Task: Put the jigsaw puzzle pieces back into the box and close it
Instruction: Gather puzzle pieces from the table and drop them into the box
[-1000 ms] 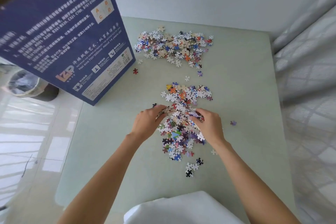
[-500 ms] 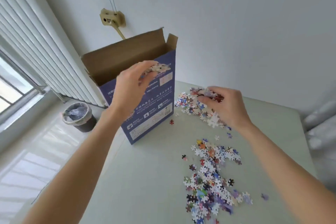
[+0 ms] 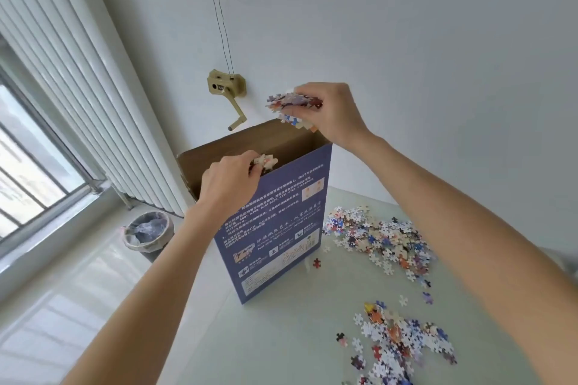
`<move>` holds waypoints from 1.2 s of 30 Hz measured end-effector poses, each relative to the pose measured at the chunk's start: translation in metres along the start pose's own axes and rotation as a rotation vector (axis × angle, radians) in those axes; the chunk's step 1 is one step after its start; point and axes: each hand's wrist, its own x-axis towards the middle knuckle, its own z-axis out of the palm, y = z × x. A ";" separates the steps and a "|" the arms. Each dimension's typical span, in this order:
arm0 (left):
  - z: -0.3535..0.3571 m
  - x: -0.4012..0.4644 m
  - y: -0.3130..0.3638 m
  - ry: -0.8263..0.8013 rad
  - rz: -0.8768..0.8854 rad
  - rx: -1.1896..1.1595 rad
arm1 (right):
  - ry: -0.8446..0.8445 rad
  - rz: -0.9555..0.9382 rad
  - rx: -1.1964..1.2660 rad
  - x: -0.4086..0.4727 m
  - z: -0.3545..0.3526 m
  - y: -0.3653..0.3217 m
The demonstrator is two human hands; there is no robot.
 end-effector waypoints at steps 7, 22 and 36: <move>0.004 0.000 -0.011 -0.025 0.030 -0.100 | -0.425 -0.081 -0.105 -0.002 0.043 0.028; 0.017 -0.016 -0.018 0.200 0.112 -0.152 | -0.653 0.039 -0.129 0.000 0.054 0.019; 0.029 -0.053 -0.004 0.694 0.493 -0.096 | 0.048 -0.132 -0.262 -0.098 0.039 -0.005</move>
